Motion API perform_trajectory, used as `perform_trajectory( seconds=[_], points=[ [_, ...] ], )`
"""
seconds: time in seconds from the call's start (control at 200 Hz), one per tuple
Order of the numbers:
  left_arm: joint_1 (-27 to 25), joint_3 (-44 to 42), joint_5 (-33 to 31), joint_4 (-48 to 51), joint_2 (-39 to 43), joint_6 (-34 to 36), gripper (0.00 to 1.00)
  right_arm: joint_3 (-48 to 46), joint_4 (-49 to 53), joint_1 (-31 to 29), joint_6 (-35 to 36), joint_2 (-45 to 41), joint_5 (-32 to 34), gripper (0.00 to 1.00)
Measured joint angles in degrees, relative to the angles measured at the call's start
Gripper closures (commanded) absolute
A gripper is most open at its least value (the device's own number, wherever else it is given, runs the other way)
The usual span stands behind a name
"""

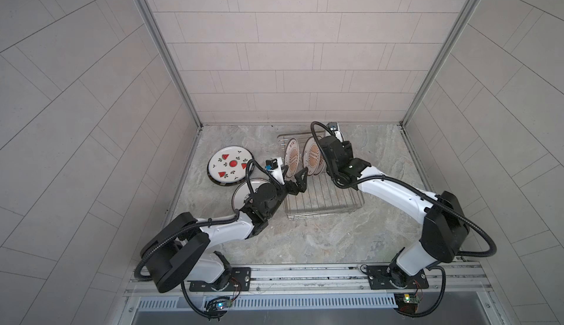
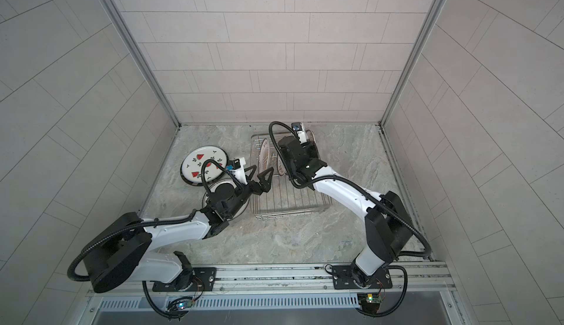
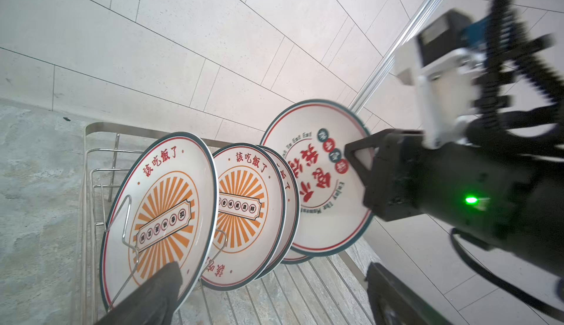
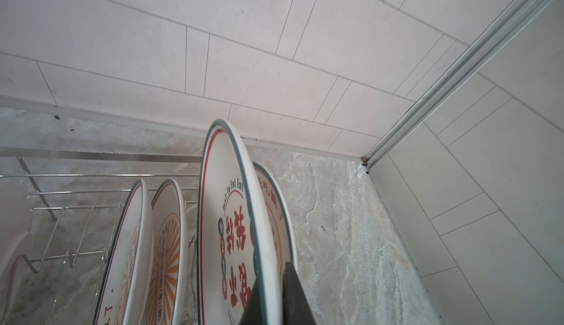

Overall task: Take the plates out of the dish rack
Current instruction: 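Lift the red-lettered plate up out of the rack with the right gripper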

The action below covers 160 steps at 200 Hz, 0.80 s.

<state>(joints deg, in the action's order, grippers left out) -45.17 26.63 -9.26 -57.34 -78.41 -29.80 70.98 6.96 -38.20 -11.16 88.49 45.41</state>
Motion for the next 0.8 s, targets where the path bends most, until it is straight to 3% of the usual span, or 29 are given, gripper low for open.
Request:
perform_trajectory(
  seconds=[0.275, 0.525, 0.646, 0.801],
  points=[
    [-1.81, -0.5, -0.11, 2.1, 3.98, -0.37, 0.0, -8.33, -2.8, -2.86, 1.29, -15.13, -0.28, 0.94],
    [-4.83, -1.2, 0.66, 7.89, 14.08, 0.31, 0.0, -17.11, -2.45, -2.91, -0.09, -28.96, -4.15, 0.94],
    [-4.83, -2.19, 5.38, 10.49, 18.18, 1.4, 0.0, -22.03, -1.38, -2.1, -1.46, -37.73, -9.94, 0.93],
    [-4.74, -1.86, 9.88, 21.05, 24.22, 2.73, 0.0, -25.62, -0.09, -0.39, -3.98, -45.75, -21.81, 0.94]
  ],
)
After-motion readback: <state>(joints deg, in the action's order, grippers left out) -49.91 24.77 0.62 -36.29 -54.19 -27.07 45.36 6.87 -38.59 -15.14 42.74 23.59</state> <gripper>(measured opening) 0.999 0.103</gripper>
